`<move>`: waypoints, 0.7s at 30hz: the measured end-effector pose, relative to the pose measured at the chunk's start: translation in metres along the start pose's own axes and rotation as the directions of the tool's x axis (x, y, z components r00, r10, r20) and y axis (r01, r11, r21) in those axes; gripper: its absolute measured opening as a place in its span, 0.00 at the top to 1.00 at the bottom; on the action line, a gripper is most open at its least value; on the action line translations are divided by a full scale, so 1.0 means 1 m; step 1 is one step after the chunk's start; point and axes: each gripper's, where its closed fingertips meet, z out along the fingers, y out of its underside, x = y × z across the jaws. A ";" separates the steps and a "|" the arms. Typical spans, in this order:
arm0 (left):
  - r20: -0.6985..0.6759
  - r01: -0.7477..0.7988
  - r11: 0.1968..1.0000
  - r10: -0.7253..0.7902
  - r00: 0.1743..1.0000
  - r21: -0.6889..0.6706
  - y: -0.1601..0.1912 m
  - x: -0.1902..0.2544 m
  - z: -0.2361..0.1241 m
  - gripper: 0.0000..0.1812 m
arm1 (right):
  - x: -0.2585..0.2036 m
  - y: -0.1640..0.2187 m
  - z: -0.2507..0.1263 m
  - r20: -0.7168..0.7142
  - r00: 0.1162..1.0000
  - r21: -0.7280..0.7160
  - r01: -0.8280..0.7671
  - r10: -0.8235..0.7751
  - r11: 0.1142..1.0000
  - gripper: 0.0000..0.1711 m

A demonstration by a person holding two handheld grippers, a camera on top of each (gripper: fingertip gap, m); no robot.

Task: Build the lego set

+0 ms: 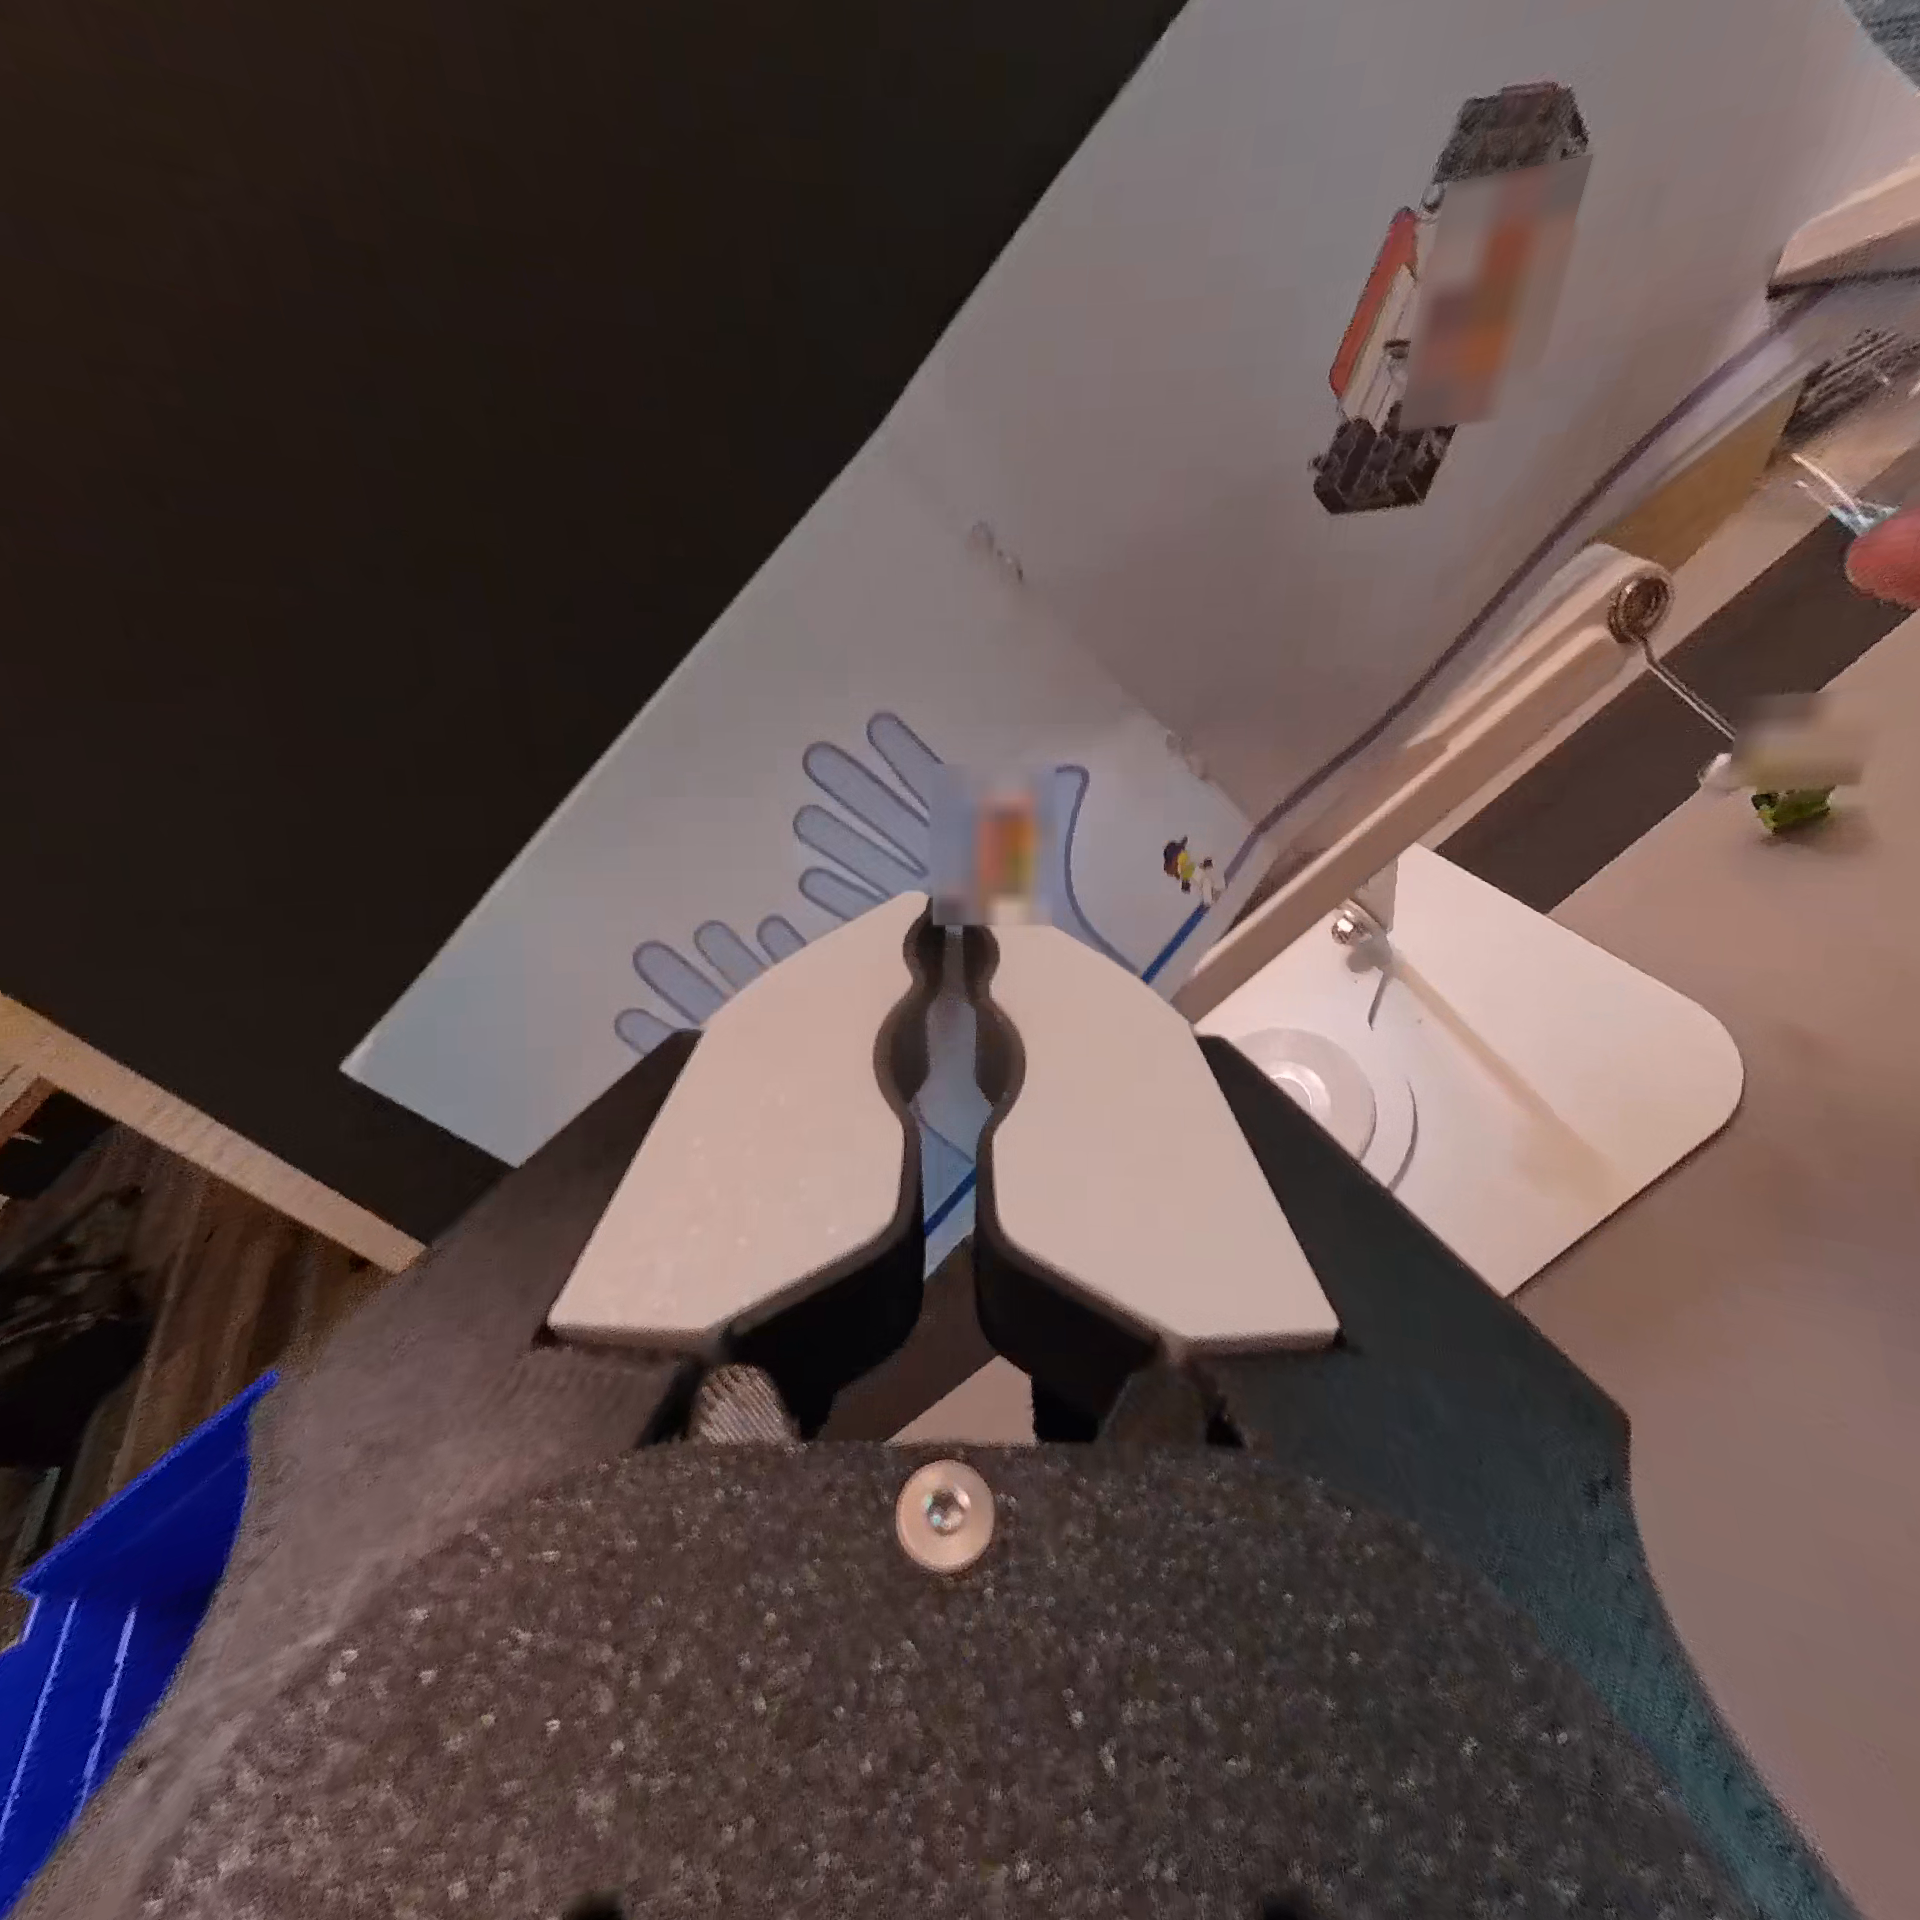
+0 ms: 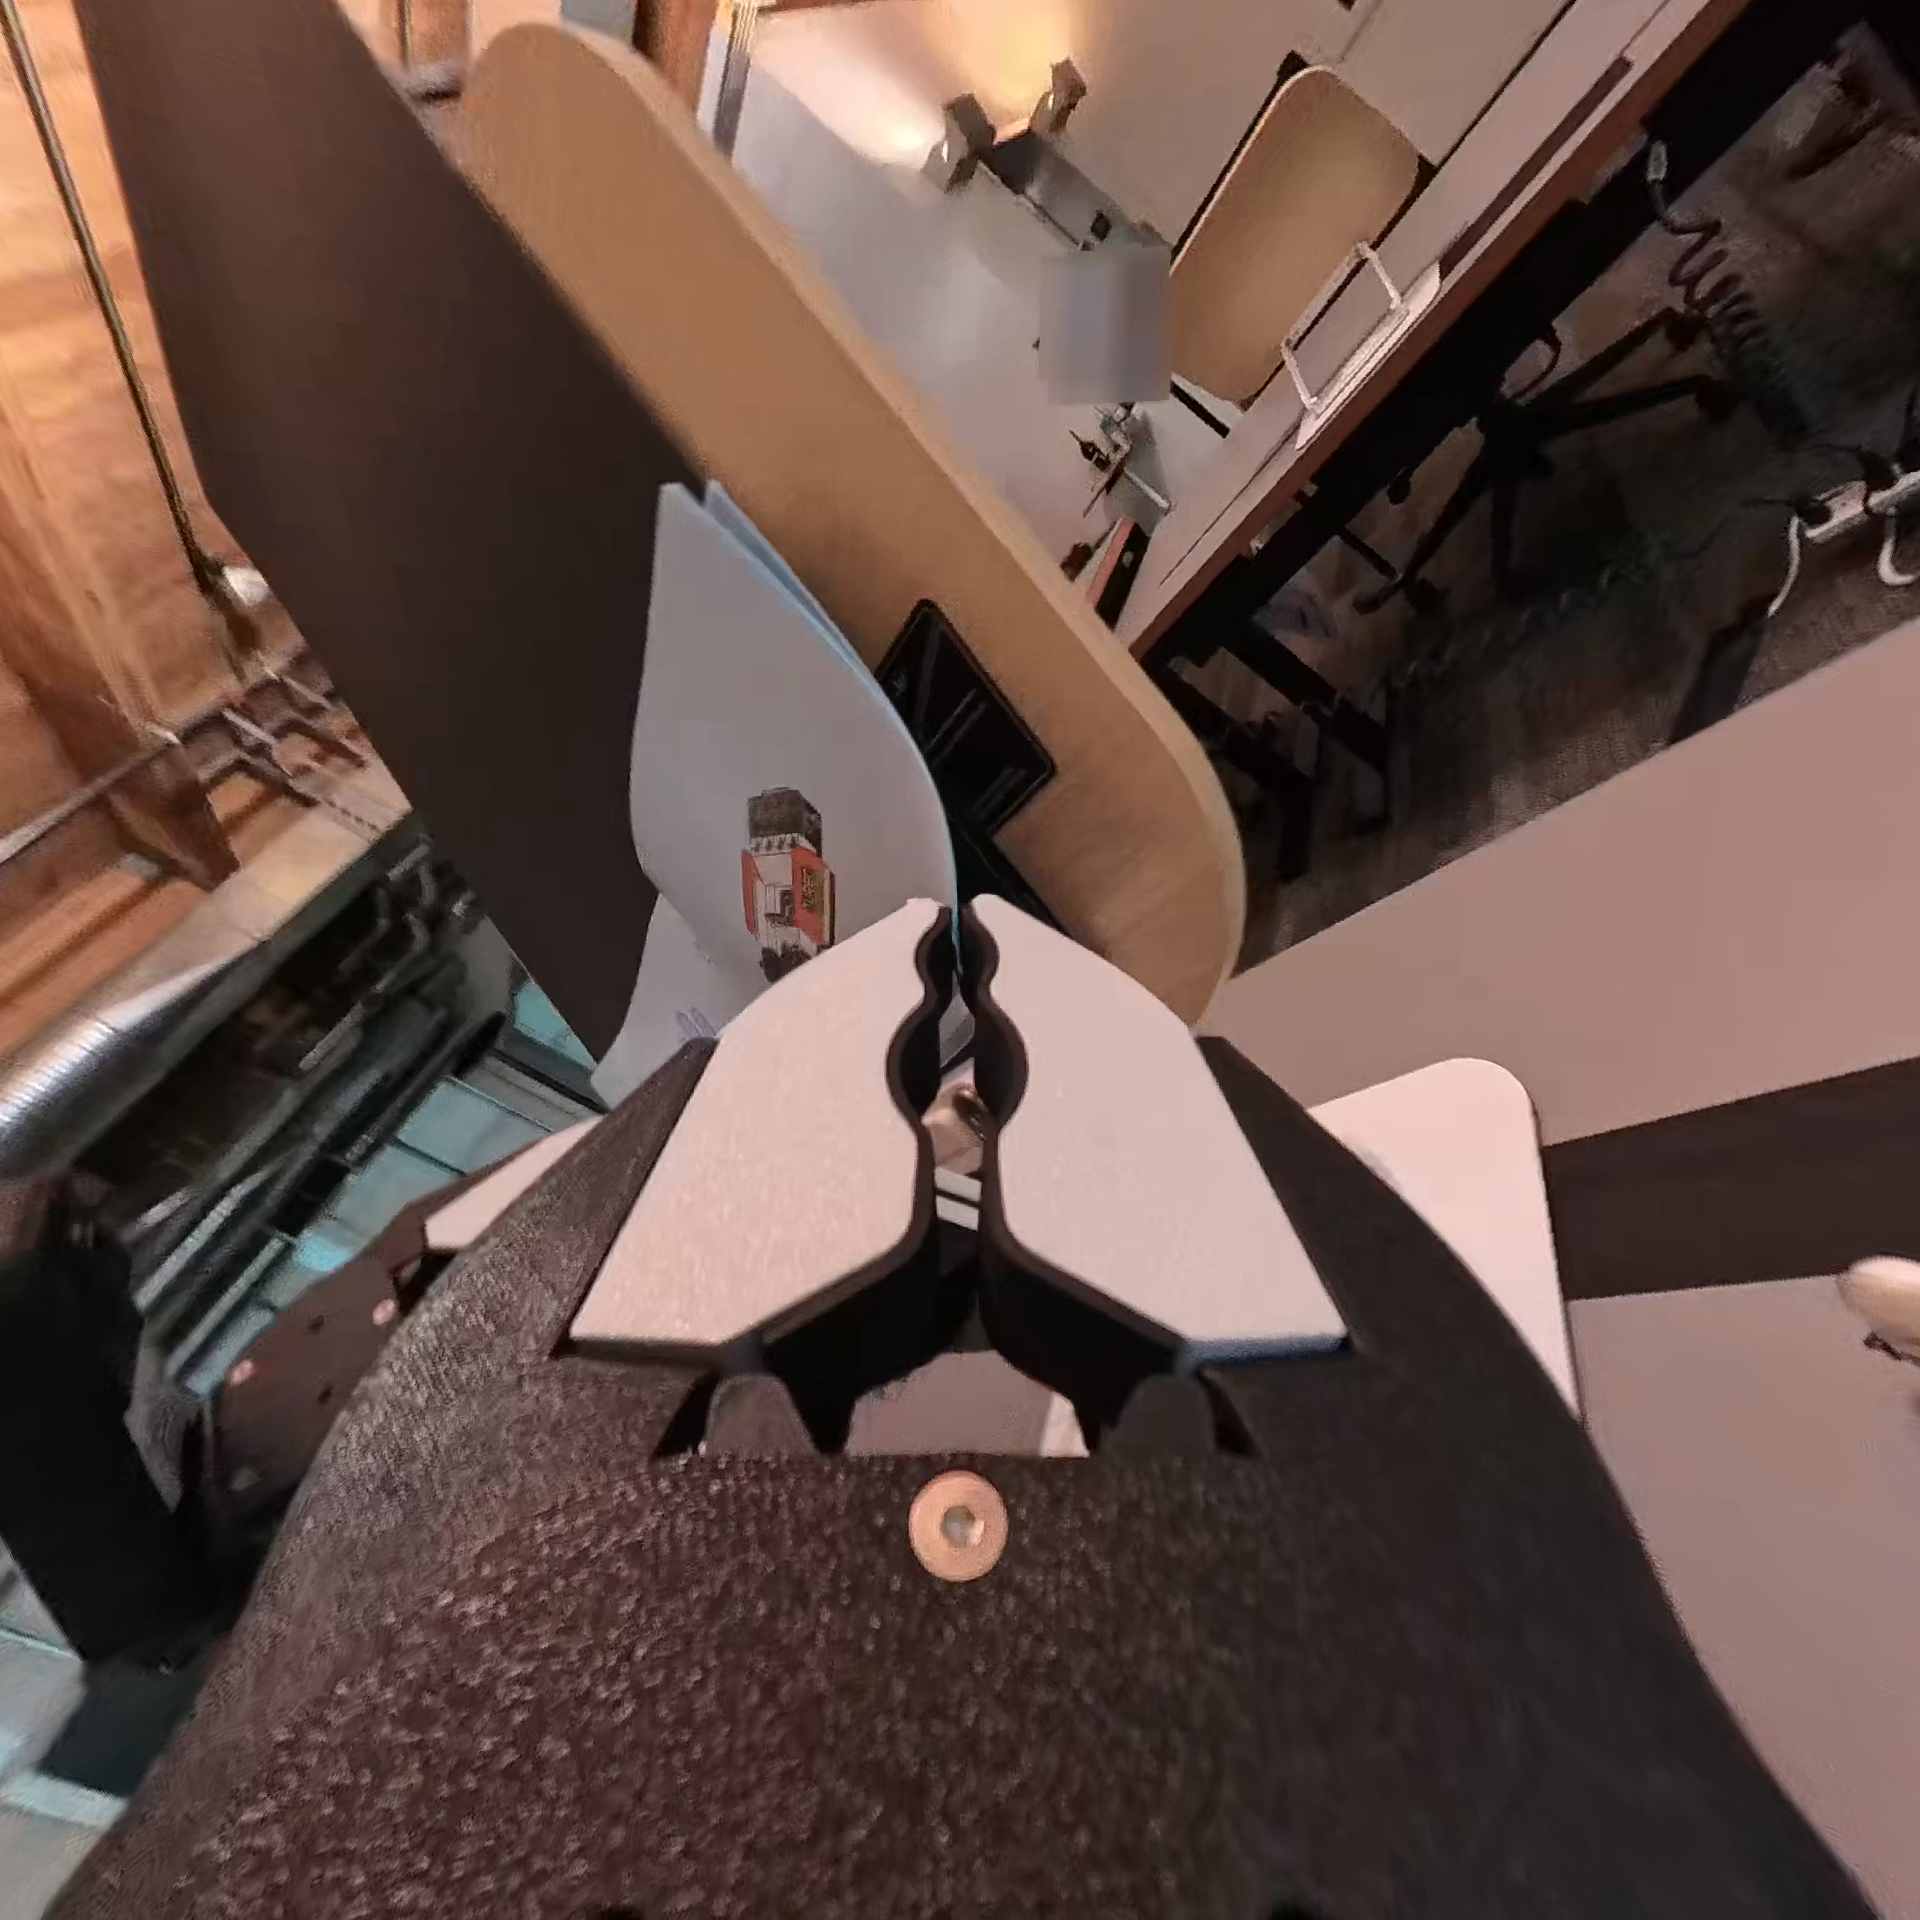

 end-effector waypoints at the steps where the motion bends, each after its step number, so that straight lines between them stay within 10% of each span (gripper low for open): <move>1: -0.004 -0.005 1.000 0.005 1.000 -0.002 0.002 0.002 -0.001 0.98 | 0.001 0.000 0.000 0.012 0.999 0.018 -0.031 0.031 0.999 1.00; 21: 0.091 -0.136 0.990 0.139 0.986 -0.040 0.011 -0.013 0.007 1.00 | 0.019 -0.001 -0.012 -0.024 0.950 -0.210 0.300 -0.312 0.930 0.88</move>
